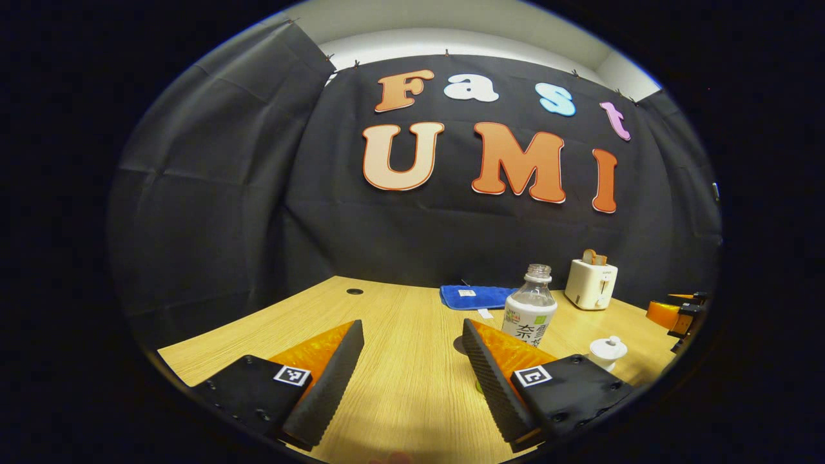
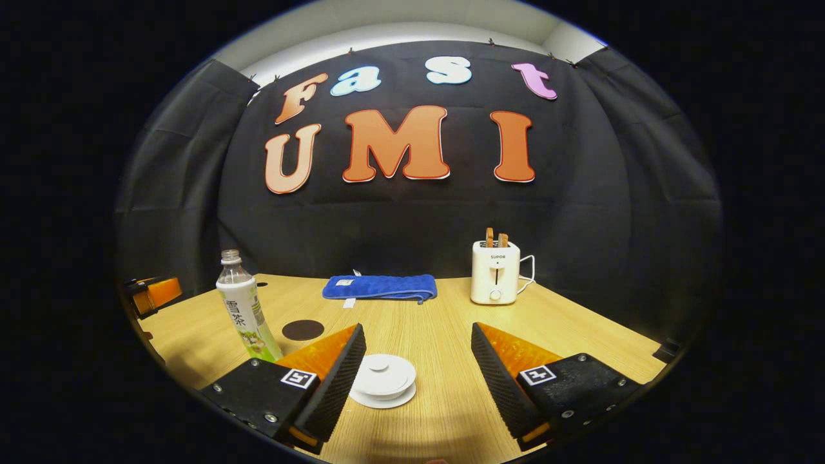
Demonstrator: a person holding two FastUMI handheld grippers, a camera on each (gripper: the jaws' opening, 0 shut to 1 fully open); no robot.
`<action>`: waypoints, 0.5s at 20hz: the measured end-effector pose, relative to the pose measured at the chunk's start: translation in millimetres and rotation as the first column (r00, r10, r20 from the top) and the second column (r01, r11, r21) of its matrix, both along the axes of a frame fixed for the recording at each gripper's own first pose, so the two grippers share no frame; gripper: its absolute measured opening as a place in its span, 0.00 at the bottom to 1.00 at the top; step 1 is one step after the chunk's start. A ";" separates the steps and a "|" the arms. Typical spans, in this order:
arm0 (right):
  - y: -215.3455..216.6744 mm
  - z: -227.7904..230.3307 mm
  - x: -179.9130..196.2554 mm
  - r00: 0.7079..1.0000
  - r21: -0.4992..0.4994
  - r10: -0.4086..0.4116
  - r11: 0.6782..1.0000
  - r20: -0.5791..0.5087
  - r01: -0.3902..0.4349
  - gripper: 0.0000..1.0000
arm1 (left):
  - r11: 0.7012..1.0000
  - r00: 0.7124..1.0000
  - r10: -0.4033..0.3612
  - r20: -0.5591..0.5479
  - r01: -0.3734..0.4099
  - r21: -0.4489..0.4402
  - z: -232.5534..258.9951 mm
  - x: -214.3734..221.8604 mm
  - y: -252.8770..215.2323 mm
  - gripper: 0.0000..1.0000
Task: Open the teacup lid with one hand, grasp the water bottle and pour water into the teacup with the other hand; after pouring, place the water bottle on the coaster and then close the teacup lid.
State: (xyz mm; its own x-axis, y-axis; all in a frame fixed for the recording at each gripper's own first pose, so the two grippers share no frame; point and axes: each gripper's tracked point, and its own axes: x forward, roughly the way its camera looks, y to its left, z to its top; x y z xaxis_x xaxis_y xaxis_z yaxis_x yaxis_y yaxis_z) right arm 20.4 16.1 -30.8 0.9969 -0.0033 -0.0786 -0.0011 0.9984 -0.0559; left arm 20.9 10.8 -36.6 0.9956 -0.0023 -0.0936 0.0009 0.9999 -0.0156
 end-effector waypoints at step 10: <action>26.2 -52.4 39.3 0.988 -0.004 0.028 1.000 -0.153 -0.029 0.99 | 1.000 1.000 0.003 -0.006 -0.003 0.024 -3.1 8.9 5.1 0.99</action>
State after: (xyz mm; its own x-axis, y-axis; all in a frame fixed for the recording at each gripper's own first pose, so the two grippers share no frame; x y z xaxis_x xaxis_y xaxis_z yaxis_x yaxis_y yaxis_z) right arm 59.7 42.3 -83.2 0.9730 0.0238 -0.2297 -0.0383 0.9975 -0.0588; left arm 29.8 16.0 -39.7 0.9950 0.0028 -0.1000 -0.0020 1.0000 0.0081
